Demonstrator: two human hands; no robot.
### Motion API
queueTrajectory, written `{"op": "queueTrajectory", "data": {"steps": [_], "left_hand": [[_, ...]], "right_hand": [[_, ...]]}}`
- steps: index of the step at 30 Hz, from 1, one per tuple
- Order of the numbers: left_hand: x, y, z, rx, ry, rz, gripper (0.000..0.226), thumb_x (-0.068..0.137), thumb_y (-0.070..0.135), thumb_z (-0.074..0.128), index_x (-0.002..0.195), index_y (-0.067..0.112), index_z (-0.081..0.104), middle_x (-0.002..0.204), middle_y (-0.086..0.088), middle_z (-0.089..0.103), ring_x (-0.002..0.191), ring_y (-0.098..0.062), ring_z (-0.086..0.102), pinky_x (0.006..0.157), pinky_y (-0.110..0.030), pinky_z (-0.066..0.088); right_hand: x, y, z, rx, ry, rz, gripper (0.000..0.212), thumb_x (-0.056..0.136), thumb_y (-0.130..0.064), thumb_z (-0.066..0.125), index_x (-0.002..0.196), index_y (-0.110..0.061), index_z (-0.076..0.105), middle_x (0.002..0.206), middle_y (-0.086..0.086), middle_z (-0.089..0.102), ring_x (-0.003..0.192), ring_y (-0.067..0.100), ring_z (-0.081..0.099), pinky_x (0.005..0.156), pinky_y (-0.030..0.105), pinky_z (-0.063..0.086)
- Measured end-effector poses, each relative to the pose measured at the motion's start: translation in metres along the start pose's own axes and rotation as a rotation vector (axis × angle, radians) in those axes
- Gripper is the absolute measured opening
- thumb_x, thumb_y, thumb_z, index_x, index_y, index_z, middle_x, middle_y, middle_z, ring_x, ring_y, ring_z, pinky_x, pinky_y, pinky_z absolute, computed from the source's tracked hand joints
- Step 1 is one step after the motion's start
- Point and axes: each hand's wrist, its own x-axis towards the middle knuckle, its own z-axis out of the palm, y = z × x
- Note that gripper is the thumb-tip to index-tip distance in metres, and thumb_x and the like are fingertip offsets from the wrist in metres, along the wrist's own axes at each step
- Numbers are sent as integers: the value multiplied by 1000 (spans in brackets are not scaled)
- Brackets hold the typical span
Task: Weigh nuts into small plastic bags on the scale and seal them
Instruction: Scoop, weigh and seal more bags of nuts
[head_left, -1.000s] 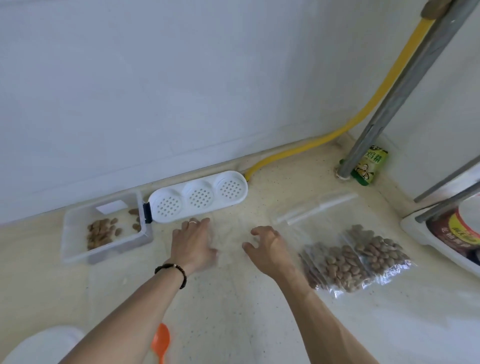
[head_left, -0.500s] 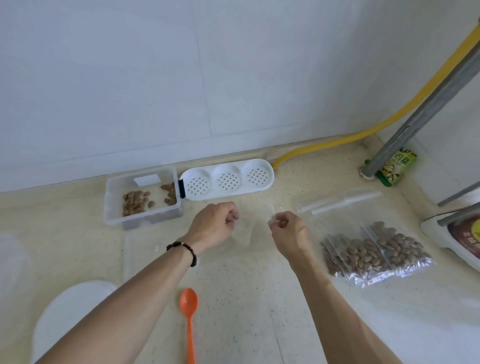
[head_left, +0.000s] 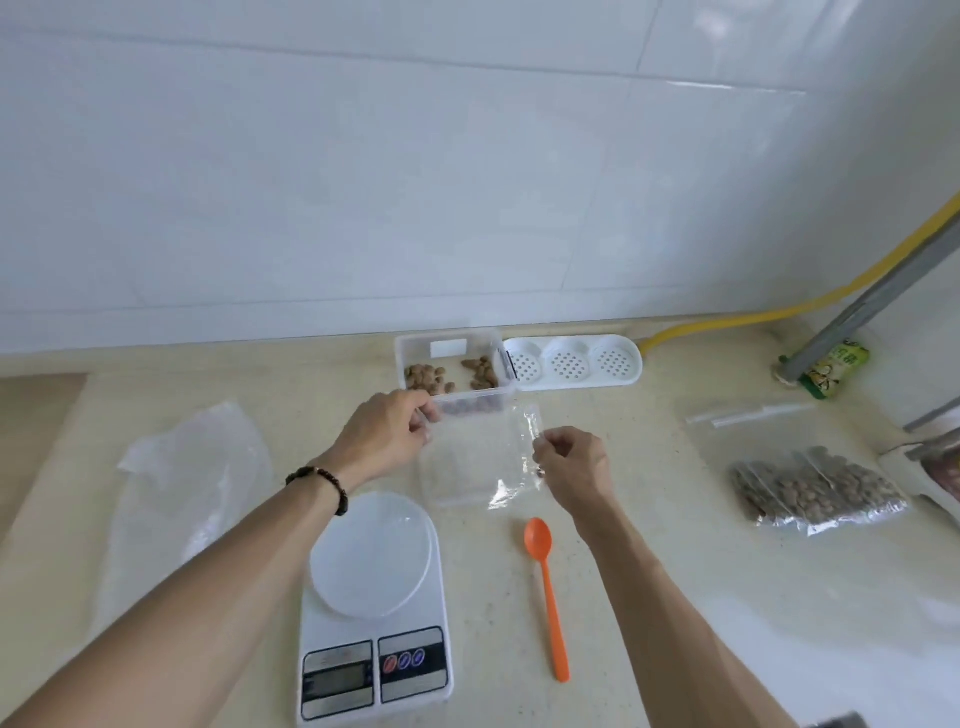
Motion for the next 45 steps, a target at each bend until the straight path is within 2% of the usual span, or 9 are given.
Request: {"op": "queueTrajectory", "data": {"steps": [7,12,16,19,25,31,36,39,45], "left_hand": [[-59,-85,-12,-82,-32,-141,15,89,9,57,92,21,66,82,9,63,82,-12,62,72,-24,49],[-81,-112,-3,-125,-18,-232,9,89,13,62,93,21,65,81,12,64,83,-11,63,78,-30,53],[-86,-125,2,-105,-3,-265,8,88,15,63,92,22,64,79,13,62,84,-15,63,75,-29,51],[-88,-129,6,-85,19,-270,11,88,16,62,99,20,64,85,11,64,89,-17,64,76,-30,52],[-108,-126,14,102,146,-178,45,93,28,59,134,11,49,132,-12,51,124,-31,43,94,-40,44],[-183,-114,39,203,250,10,47,89,28,63,129,8,51,126,-12,55,121,-32,46,91,-45,49],[-240,-121,76,259,207,49,57,89,38,61,135,8,46,133,-10,50,128,-29,43,99,-44,47],[-260,-128,97,301,126,30,76,88,50,58,146,7,33,148,-14,38,142,-32,30,112,-47,35],[-268,-127,118,295,13,-110,102,87,64,51,154,10,-3,162,-13,2,149,-28,0,120,-51,11]], "right_hand": [[-57,15,60,14,-144,155,11,86,-2,62,84,-10,68,72,5,69,62,17,59,60,27,48],[-68,30,84,-2,-112,237,20,84,-9,71,102,-12,63,80,6,72,66,15,64,66,28,53],[-65,39,97,-69,-113,239,32,82,-20,74,111,-21,60,78,0,72,77,18,70,81,42,59],[-63,45,100,-153,-115,231,44,81,-32,73,121,-26,56,85,-8,72,83,17,70,80,44,59],[-82,46,95,-371,-98,105,59,89,-58,53,137,-26,43,129,-3,58,112,21,59,96,49,50],[-148,64,94,-410,-15,-204,41,97,-34,51,131,-12,52,128,8,56,113,25,52,96,40,43],[-190,99,98,-619,-46,-389,39,97,-30,53,132,-12,52,135,11,52,114,31,50,86,44,47],[-206,117,95,-731,-111,-378,48,99,-37,47,144,-19,40,150,9,38,127,30,43,95,44,43],[-222,132,87,-860,-220,-343,58,102,-44,35,155,-28,16,162,6,15,140,27,27,107,42,31]]}}
